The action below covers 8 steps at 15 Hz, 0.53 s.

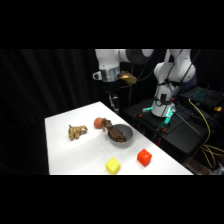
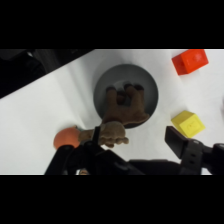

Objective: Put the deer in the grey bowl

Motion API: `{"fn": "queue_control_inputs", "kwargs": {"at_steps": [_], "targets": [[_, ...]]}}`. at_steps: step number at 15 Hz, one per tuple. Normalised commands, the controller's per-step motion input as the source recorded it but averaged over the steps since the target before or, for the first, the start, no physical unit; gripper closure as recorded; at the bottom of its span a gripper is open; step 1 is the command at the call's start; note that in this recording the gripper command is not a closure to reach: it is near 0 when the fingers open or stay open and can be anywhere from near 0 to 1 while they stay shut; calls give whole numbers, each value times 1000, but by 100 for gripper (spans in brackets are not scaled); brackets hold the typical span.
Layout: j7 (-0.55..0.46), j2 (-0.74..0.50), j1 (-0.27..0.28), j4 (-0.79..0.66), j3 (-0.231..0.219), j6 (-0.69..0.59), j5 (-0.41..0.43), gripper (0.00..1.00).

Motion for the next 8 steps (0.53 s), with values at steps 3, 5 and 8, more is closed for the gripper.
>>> {"fn": "queue_control_inputs", "kwargs": {"at_steps": [3, 5, 8], "targets": [[-173, -162, -102, 328, -33, -408, -46, 0], [-137, -23, -50, 323, 1, -321, -8, 0], [-133, 80, -21, 264, 12, -185, 19, 0]]}}
